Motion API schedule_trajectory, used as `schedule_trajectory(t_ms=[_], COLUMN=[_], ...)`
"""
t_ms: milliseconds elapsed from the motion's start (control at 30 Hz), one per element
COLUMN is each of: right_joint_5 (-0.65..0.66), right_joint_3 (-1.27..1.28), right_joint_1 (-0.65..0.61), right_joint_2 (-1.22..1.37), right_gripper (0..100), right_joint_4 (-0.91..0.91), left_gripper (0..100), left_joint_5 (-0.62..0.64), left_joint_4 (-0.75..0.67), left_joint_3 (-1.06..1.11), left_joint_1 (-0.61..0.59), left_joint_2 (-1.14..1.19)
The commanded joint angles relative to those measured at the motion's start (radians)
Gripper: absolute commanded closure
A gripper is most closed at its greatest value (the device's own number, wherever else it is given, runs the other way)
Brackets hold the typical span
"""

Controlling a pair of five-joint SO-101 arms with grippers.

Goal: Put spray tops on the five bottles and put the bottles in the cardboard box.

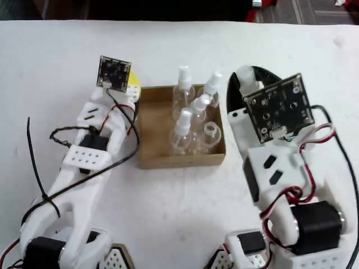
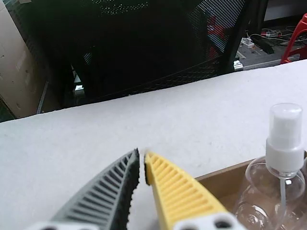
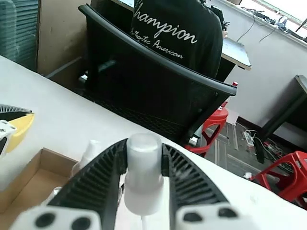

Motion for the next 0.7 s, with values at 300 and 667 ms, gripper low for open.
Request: schedule_trajectory(t_ms=[300,667], right_joint_5=[-0.077,-0.080], right_joint_3=[0.470,0.606], right_joint_1=[-0.012,-0.018], right_joint_2=[-0.398,-0.286], right_gripper=[98.4,98.4], right_joint_4=[-0.498,-0.782], left_gripper=[98,98], left_joint_5=[-0.008,-0.009], left_joint_4=[-0.025,-0.025], left_joint_3=[-0.006,-0.006], left_joint_1=[0.008,0.008], left_joint_2=[-0.005,-0.005])
